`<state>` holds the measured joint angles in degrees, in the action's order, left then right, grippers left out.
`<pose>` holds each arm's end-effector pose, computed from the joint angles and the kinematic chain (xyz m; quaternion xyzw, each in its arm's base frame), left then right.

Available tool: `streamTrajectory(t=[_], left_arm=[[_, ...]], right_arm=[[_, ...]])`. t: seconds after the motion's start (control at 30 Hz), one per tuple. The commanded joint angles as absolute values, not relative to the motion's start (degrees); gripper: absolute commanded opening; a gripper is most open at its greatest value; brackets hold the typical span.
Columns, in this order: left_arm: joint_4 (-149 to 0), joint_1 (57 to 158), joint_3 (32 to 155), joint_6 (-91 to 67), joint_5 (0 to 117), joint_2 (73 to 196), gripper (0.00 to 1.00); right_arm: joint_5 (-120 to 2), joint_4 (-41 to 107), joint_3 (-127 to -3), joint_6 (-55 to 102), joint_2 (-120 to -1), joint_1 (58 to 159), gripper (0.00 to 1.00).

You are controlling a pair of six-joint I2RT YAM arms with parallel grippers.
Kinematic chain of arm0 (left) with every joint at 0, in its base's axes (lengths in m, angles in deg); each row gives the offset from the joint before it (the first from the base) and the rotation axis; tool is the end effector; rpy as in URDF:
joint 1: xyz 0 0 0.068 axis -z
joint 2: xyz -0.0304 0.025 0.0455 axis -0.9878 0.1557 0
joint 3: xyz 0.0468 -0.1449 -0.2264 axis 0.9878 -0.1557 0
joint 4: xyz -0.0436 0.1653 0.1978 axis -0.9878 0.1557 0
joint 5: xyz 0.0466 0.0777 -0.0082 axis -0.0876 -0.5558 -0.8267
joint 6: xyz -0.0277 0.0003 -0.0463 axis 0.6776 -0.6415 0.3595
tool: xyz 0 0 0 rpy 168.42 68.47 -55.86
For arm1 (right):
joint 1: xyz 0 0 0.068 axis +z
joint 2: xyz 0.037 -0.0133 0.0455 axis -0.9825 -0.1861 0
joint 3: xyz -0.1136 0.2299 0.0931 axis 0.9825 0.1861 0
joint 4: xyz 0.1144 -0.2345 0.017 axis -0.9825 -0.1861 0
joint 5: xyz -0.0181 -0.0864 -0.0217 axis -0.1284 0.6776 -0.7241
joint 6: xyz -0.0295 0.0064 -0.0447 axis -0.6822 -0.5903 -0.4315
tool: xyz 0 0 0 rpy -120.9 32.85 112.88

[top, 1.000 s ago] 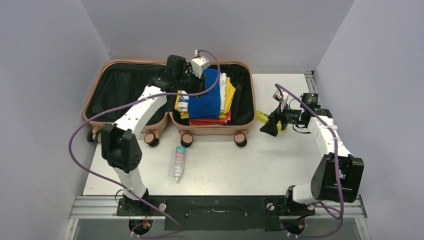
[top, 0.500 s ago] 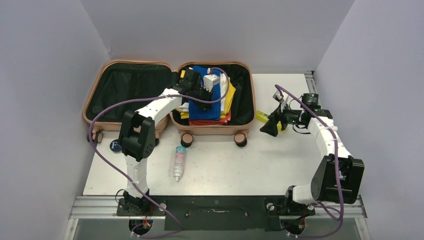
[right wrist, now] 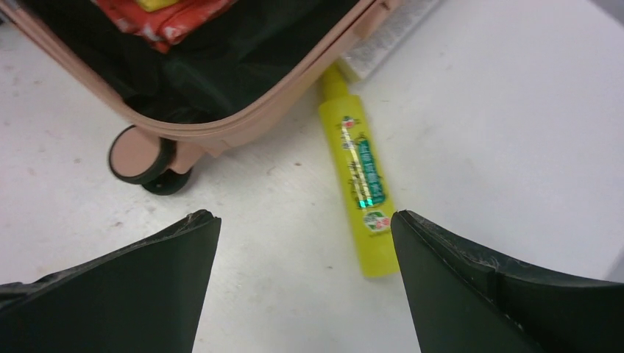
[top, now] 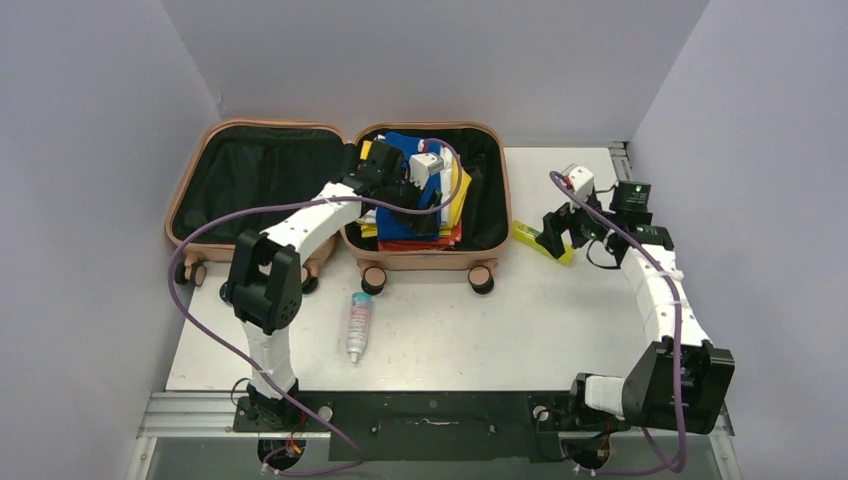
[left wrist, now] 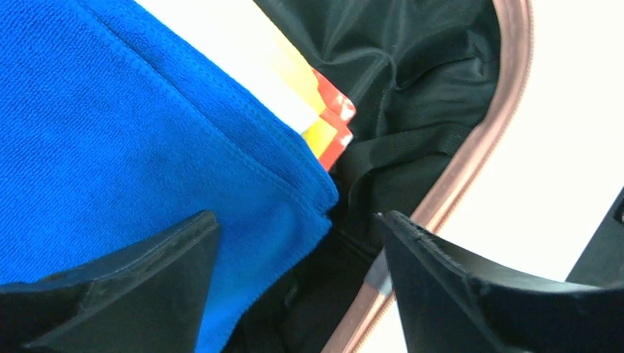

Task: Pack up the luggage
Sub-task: Place the clothes in the luggage, then pick up the makeup from the center of the board.

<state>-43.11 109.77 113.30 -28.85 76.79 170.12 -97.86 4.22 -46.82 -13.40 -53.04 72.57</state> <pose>0.3756 -0.2240 0.2584 0.3478 0.8434 -0.2793 0.2996 0.2680 -0.0055 0.2861 -0.3168 0.8032 0.2389 0.4443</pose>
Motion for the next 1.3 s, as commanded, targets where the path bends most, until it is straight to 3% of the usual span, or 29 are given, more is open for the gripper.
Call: streamTrajectory(t=[0.0,0.23,0.57,0.87,1.17,1.27], left_arm=[[-41.0,109.6,113.9,-29.1,79.3,161.1,0.94],[-37.0,105.1,111.8,-30.3,78.5,148.3,0.96],[-34.2,83.9,93.9,-33.4,87.5,133.3,0.96],[-34.9,77.0,85.9,-36.1,90.5,127.5,0.96],[-34.8,75.1,85.9,-35.6,93.0,129.4,0.96],[-34.9,74.2,85.7,-35.4,94.1,130.0,0.96]], right_arm=[[-86.8,7.4,-50.6,-16.9,-49.5,72.6,0.9],[-86.1,3.3,-54.2,-24.7,-52.9,71.9,0.9],[-88.5,-8.1,-65.3,-33.4,-76.2,72.2,0.95],[-87.5,-3.5,-63.7,-32.2,-84.8,72.6,1.0],[-86.3,-2.4,-64.1,-30.6,-89.4,73.2,0.81],[-85.3,-1.8,-63.7,-29.8,-89.8,73.4,0.65]])
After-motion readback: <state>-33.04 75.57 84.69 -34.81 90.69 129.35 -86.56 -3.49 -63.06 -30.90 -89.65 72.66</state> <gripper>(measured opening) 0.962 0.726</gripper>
